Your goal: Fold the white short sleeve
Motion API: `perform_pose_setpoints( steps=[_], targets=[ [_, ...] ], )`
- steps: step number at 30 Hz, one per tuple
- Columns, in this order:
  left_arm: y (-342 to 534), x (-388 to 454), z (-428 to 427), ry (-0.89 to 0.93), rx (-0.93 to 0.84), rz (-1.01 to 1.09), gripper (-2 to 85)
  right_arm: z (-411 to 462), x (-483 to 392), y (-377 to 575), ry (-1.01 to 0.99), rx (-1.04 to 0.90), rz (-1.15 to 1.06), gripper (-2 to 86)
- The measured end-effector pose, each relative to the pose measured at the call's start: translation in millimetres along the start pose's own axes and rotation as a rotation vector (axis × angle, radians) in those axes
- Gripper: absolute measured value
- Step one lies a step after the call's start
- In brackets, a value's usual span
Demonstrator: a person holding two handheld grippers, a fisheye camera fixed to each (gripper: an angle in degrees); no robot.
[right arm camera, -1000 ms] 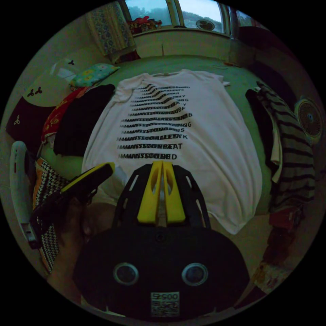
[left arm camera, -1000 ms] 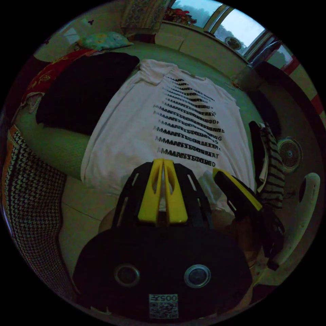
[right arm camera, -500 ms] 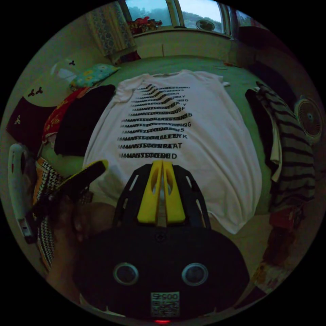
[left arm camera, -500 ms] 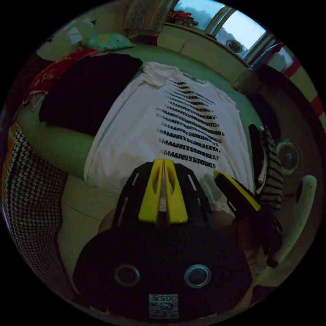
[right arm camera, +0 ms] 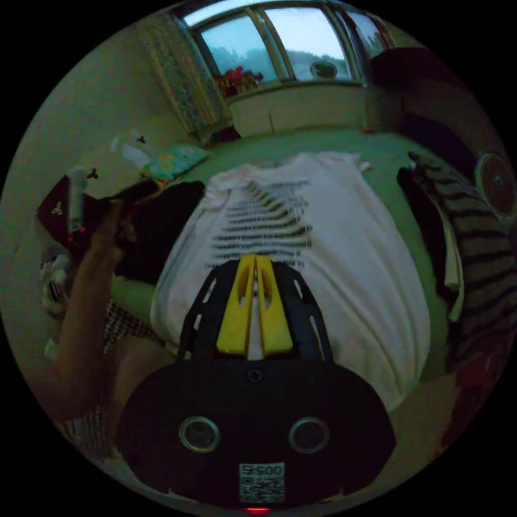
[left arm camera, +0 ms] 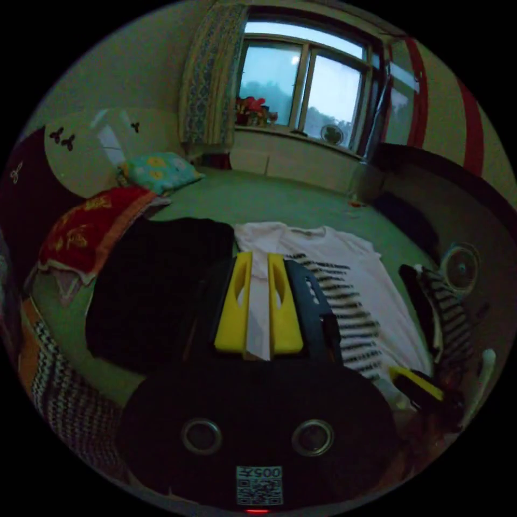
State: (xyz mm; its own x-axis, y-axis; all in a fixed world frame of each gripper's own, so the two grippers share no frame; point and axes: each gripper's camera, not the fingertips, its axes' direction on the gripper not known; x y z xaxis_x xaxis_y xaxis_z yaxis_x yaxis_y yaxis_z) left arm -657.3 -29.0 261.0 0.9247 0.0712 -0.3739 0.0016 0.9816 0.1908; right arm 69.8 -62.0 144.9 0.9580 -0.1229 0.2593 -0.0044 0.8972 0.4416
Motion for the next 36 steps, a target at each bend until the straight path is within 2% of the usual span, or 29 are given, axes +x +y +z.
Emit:
perform_pose_setpoints(
  steps=[2,3,4,8,12,16,20,25,30,36],
  targets=[
    [-14.7,-20.2,28.0,0.06,-0.085,-0.051,3.5,12.2,-12.7,-27.1,0.024,0.18,-0.167,0.3],
    [-19.3,-32.8,42.0,0.118,-0.102,-0.071,3.9,18.1,-16.8,-36.7,0.041,0.209,-0.202,0.6],
    [-23.7,-43.7,53.4,0.179,-0.151,-0.088,4.8,35.3,-25.4,-59.6,0.06,0.216,-0.273,4.7],
    [-40.7,-61.7,78.9,0.183,-0.175,-0.038,8.2,124.7,-46.4,-150.4,-0.109,0.051,-0.346,12.3],
    [-72.3,-80.4,109.5,0.163,-0.179,-0.006,11.2,214.8,-60.0,-211.5,-0.13,-0.084,-0.382,13.2],
    [-94.6,-95.8,138.2,0.174,-0.225,0.023,13.0,318.7,-50.0,-269.2,-0.074,-0.268,-0.295,13.1],
    [-114.5,-108.1,156.6,0.163,-0.234,0.013,12.9,381.3,-39.1,-301.8,-0.094,-0.317,-0.217,10.9],
    [-143.9,-132.2,178.4,0.233,-0.205,-0.092,10.2,406.0,-42.0,-323.1,-0.066,-0.275,-0.185,0.4],
    [-158.6,-148.5,203.4,0.233,-0.261,-0.09,10.3,398.4,-50.7,-347.3,-0.131,-0.177,-0.285,-0.8],
    [-177.6,-168.1,225.0,0.18,-0.287,-0.058,9.8,415.1,-35.7,-370.8,-0.146,-0.199,-0.225,-0.8]
  ],
)
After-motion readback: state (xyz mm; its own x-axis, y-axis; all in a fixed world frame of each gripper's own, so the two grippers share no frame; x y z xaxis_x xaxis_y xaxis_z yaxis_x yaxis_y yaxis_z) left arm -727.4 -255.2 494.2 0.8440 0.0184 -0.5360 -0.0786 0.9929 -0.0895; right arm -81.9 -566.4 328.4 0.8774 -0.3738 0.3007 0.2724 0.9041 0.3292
